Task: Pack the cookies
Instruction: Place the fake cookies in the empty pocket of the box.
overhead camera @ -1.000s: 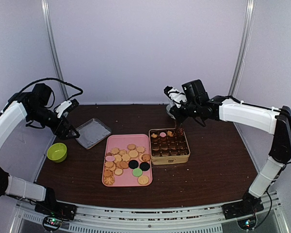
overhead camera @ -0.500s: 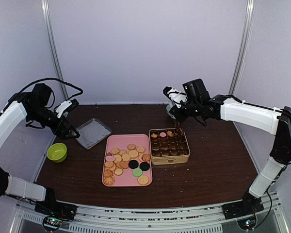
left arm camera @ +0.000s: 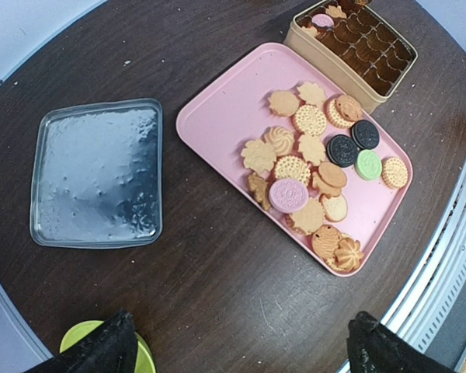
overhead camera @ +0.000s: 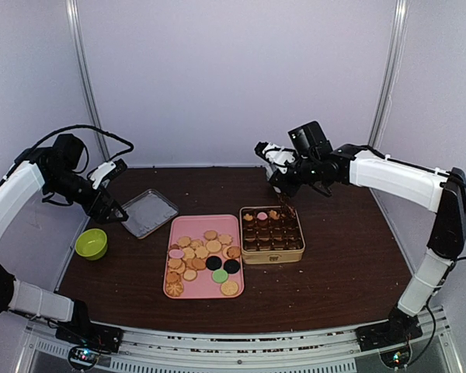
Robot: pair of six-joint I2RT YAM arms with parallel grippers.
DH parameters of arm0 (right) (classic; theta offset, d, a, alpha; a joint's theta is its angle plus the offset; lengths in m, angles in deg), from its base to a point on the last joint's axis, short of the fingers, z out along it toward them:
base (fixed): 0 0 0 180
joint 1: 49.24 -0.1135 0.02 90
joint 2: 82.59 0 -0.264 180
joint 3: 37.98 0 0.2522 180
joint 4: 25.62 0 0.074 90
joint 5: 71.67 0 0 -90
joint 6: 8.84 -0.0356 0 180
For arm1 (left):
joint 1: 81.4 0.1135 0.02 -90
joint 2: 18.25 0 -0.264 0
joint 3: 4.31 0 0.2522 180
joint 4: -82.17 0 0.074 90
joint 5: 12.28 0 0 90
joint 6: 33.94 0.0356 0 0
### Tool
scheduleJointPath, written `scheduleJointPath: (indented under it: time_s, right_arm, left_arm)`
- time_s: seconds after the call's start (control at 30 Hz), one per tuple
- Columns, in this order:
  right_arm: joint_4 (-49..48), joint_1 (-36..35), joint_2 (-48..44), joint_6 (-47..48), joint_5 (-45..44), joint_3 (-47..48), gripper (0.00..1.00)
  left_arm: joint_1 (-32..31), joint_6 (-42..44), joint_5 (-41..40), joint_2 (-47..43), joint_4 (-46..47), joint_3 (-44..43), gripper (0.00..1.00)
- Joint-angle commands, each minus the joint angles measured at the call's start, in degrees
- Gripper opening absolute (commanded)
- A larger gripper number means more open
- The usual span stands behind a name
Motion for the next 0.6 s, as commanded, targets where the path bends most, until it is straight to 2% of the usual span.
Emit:
scheduleJointPath:
  time_s: [0.0,0.27,0.33,0.43,0.57]
  right_arm:
    - [1.9,0.7,2.1,0.5,0.0,1.1,0.00]
    - [-0.5,1.1,1.5,-1.3,-0.6,-0.8,0.00]
    - [-1.6,1.3,-0.5,-1.8,-1.4,-1.3,0.06]
    - [-3.2,1.9,-3.1,-2.9,-1.6,-1.8,0.20]
    - [-4.0,2.5,-5.5,-4.0,-0.4,-1.4,0.24]
  left_arm:
    - [0.5,-0.3,0.5,0.1,0.6,-0.7,0.97]
    - [0.5,-0.2,0.5,0.0,0.6,-0.7,0.97]
    - [0.5,-0.2,0.6,0.1,0.5,-0.7,0.97]
    - [0.5,-0.2,1.0,0.1,0.4,-0.7,0.97]
    - [0.5,-0.2,1.1,0.2,0.5,-0.6,0.97]
